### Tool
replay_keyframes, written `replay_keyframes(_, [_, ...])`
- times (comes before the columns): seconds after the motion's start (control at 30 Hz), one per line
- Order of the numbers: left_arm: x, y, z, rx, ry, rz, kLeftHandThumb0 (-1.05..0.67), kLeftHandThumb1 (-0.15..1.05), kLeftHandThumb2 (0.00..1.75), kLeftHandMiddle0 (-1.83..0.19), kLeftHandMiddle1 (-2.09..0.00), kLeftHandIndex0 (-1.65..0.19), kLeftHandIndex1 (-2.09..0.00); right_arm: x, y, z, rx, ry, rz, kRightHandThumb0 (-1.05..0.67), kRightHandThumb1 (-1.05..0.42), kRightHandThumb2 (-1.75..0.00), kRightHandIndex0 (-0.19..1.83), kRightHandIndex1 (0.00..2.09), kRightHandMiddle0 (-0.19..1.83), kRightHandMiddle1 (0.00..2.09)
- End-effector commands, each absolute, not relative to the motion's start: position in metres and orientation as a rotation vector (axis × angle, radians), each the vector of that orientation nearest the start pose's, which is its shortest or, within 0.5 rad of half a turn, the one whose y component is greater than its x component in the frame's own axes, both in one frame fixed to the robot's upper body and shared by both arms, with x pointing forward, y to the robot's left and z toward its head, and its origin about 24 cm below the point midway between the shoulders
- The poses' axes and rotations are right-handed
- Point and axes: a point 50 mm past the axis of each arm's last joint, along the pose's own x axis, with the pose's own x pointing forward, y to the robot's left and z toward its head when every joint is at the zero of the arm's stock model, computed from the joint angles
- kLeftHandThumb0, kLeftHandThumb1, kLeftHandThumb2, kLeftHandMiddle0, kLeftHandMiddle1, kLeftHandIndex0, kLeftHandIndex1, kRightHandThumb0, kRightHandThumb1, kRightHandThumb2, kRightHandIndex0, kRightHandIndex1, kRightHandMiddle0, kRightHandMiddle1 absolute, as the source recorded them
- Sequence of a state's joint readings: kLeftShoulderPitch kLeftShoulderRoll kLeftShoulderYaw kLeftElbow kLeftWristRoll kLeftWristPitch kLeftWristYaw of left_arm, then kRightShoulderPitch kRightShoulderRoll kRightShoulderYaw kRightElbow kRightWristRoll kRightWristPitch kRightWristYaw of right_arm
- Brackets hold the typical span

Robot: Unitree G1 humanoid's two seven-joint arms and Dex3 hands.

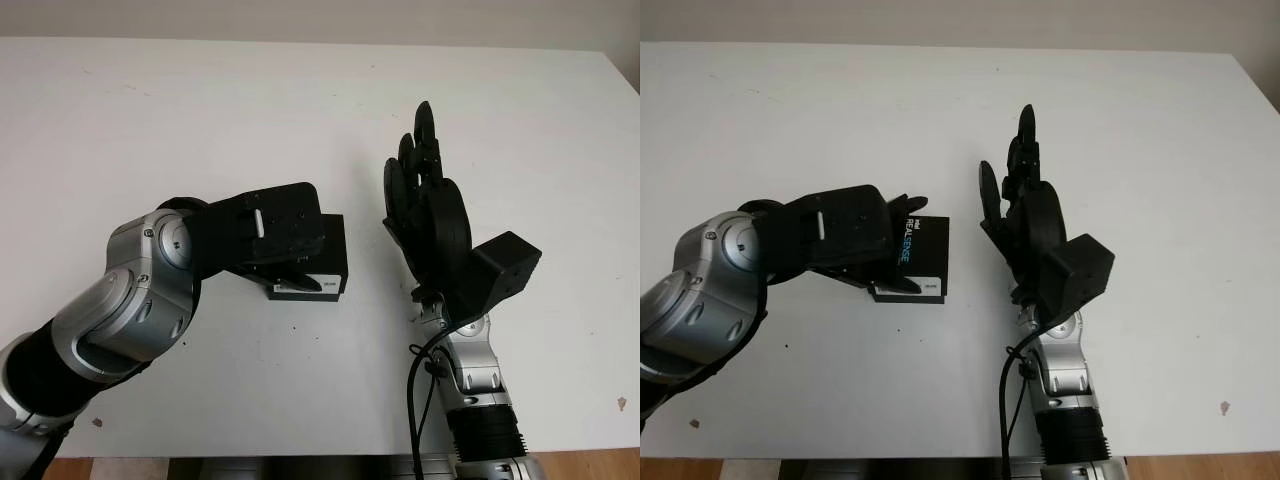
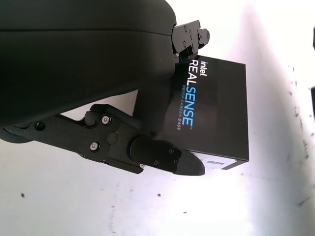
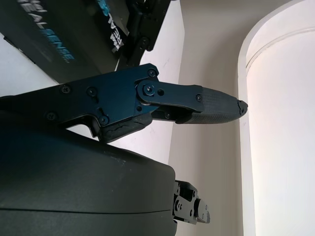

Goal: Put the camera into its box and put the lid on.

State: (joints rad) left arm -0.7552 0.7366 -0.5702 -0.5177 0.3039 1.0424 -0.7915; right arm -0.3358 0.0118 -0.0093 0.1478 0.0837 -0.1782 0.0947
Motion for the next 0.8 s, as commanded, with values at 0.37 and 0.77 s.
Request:
replay_keyframes(0.37, [0.275,0.130,0.190,1.694,-0.249,-0.681,-0.54,1.05,0.20,0.19,-0.87,0.05,-0.20,0.308,-0.122,0.117,0.092,-0.370,0.196,-0.75,-1.05,-0.46,-0.19,0.00,-0.19,0.00])
replay_keyframes(0.77, [0.278,0.136,0.188,1.723,-0.212,-0.656,-0.60,1.05,0.26,0.18,-0.18,0.19,-0.12,0.308,-0.126,0.117,0.062,-0.370,0.204,-0.76,-1.05,-0.47,-0.19,0.00,-0.19,0.00])
